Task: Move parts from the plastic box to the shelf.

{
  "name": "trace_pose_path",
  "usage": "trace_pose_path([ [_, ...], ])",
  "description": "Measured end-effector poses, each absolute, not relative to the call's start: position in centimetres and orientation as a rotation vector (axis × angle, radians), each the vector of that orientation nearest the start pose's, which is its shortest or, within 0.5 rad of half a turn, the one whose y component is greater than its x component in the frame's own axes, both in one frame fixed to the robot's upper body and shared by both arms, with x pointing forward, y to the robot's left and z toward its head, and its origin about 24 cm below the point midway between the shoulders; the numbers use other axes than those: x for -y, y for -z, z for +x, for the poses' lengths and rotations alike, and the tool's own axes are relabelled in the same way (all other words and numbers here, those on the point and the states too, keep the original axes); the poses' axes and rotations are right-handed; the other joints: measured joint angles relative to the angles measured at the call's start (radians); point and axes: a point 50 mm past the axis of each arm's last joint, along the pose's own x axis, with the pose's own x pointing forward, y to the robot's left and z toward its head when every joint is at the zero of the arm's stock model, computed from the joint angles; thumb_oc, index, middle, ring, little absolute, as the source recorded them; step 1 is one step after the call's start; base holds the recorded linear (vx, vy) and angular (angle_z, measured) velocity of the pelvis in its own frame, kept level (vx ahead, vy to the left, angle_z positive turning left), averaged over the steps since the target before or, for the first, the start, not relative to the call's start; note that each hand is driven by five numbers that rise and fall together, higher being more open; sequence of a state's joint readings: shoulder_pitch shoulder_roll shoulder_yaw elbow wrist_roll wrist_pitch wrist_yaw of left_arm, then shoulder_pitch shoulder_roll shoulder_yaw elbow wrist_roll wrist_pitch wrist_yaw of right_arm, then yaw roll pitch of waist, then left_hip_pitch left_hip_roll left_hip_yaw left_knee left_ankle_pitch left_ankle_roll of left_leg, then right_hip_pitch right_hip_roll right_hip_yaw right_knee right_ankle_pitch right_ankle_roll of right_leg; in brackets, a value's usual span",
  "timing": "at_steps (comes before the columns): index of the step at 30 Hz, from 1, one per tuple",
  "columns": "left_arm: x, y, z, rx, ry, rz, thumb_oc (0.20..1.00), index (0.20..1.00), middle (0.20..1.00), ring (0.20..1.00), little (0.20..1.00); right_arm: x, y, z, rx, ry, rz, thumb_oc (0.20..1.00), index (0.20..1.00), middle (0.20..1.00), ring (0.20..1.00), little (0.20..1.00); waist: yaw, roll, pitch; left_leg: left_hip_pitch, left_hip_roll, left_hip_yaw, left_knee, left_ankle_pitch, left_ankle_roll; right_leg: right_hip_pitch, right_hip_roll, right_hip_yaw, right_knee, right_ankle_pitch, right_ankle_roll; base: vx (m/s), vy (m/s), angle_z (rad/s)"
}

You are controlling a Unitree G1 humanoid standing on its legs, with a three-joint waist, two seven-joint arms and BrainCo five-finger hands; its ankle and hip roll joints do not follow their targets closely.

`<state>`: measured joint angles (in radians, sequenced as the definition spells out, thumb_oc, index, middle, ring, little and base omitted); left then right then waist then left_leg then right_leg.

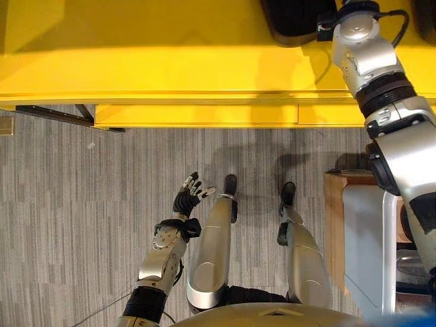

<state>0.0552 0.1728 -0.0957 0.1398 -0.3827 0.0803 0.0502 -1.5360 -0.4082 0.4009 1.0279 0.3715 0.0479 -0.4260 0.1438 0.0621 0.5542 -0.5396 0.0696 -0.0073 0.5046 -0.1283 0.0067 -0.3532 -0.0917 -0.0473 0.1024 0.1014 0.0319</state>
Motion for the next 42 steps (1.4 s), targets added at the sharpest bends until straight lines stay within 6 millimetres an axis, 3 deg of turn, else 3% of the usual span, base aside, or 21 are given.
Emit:
trace_pose_path([
  [4, -17.0, 1.1, 23.4, -0.298, -0.008, -0.194, 1.0, 1.0, 1.0, 1.0, 1.0, 12.6, -35.6, 40.9, 0.501, 0.239, -0.225, 1.0, 1.0, 1.0, 1.0, 1.0, -0.001, 0.0, 0.0, 0.0, 0.0, -0.001, 0.003, 0.003, 0.005, 0.0, 0.0, 0.0, 0.006, 0.001, 0.002, 0.0, 0.0, 0.0],
  [12, -17.3, 1.1, 23.4, -0.299, -0.01, -0.18, 1.0, 1.0, 1.0, 1.0, 1.0, 13.2, -35.4, 40.9, 0.488, 0.252, -0.184, 1.0, 1.0, 1.0, 1.0, 1.0, -0.019, 0.0, 0.0, 0.003, 0.0, -0.001, 0.005, 0.002, 0.005, 0.0, 0.0, 0.0, 0.015, 0.001, 0.002, 0.0, 0.0, 0.0],
  [32, -17.7, 1.1, 23.3, -0.299, -0.027, -0.182, 1.0, 1.0, 1.0, 1.0, 1.0, 15.8, -28.2, 42.1, 0.3, 0.277, -0.154, 1.0, 1.0, 1.0, 1.0, 1.0, -0.028, -0.003, -0.002, 0.013, 0.001, 0.0, 0.006, 0.002, 0.004, 0.009, 0.0, 0.001, 0.019, -0.003, 0.002, 0.0, 0.0, 0.0],
  [42, -17.7, 1.1, 23.3, -0.301, -0.028, -0.183, 1.0, 1.0, 1.0, 1.0, 1.0, 12.7, -26.1, 41.3, 0.341, 0.168, -0.085, 1.0, 1.0, 1.0, 1.0, 1.0, -0.049, -0.008, -0.004, 0.015, 0.001, 0.0, 0.007, -0.002, -0.002, 0.008, 0.0, 0.001, 0.025, -0.007, 0.008, 0.0, 0.0, 0.0],
])
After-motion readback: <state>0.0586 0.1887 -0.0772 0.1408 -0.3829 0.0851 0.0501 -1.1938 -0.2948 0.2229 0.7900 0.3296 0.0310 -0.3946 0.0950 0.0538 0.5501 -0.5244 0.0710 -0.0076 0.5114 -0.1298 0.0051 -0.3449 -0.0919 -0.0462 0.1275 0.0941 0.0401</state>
